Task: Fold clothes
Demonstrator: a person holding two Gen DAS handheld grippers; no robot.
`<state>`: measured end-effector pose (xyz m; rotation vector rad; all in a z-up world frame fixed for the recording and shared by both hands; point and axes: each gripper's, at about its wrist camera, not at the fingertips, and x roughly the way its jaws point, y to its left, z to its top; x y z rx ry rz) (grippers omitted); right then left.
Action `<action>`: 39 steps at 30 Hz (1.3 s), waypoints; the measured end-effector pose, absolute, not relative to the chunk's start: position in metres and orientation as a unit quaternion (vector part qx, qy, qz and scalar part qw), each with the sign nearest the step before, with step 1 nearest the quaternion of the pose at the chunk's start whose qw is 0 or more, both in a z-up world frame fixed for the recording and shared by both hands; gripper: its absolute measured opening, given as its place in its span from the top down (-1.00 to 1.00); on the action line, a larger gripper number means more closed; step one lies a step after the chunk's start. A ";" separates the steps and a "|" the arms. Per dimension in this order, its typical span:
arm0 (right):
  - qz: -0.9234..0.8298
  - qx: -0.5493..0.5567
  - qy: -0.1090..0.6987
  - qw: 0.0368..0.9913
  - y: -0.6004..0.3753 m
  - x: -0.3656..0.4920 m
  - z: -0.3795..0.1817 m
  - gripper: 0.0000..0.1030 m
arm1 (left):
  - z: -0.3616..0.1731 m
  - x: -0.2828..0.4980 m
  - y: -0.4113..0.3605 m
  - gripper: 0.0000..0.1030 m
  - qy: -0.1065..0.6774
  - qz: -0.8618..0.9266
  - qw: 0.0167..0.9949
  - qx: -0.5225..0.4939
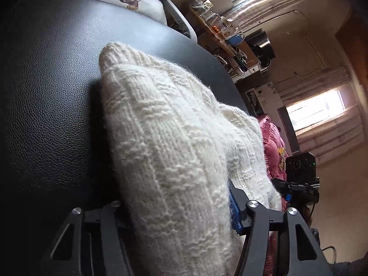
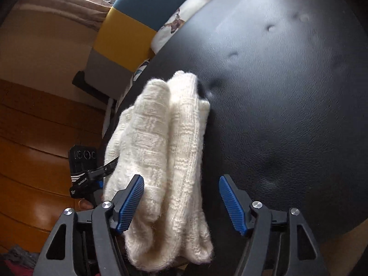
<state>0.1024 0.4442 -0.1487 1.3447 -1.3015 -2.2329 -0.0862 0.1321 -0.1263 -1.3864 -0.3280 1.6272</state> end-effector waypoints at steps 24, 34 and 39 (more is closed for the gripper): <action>-0.799 0.469 -0.349 0.140 0.385 0.054 -0.147 -0.38 | -0.131 -0.083 0.127 -0.31 -0.136 0.679 0.470 -0.547; -0.845 0.408 -0.315 0.140 0.368 0.095 -0.126 -0.20 | -0.104 -0.043 0.123 -0.05 -0.096 0.738 0.464 -0.481; -0.855 0.368 -0.338 0.138 0.388 0.123 -0.113 -0.19 | -0.072 -0.030 0.148 -0.04 -0.086 0.742 0.503 -0.435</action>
